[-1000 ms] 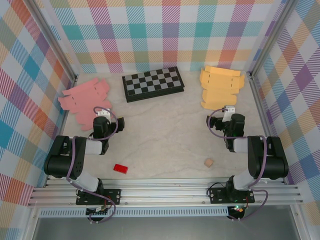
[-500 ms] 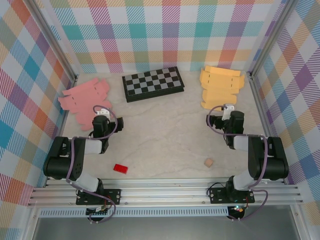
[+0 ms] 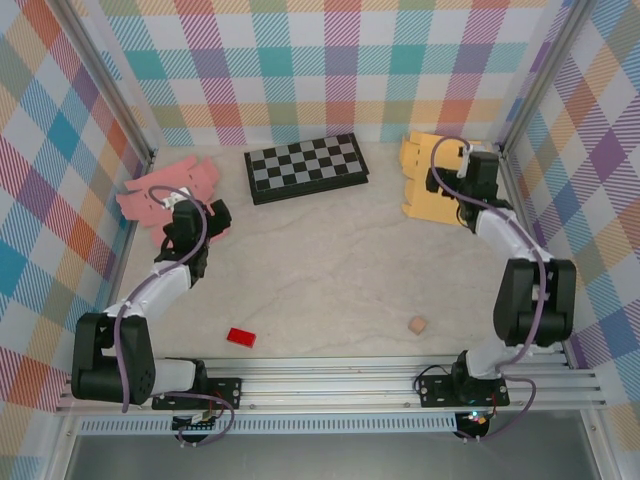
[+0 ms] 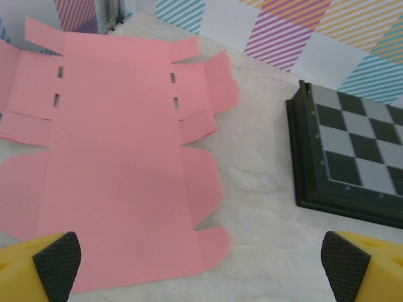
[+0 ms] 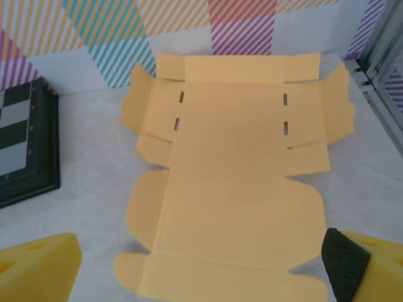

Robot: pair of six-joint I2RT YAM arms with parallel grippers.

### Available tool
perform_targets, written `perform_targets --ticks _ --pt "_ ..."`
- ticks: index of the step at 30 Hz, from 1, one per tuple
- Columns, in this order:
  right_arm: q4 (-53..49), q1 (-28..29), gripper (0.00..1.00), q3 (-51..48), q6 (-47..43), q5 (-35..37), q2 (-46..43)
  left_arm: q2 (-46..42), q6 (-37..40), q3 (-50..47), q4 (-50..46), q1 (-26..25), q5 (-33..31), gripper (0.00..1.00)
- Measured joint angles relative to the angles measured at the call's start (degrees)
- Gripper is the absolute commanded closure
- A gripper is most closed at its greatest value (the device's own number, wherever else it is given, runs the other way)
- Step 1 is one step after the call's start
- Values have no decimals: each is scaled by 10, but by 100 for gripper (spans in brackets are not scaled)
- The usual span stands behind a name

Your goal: Fold the paper box

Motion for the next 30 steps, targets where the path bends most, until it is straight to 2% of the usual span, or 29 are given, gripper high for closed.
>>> perform_targets --ticks 6,12,16,23,30 --pt "-111 0 0 191 23 -9 179 -6 -67 21 -26 -11 68 0" --pt "-229 0 0 341 65 -10 329 -4 -82 27 -58 -62 93 0" --pt "-313 0 0 404 87 -6 381 0 -82 33 -68 -94 93 0" --pt "-427 0 0 492 105 9 427 37 -88 43 -69 -119 92 0" --pt "-485 3 0 506 104 13 439 48 -108 48 -96 -139 82 0"
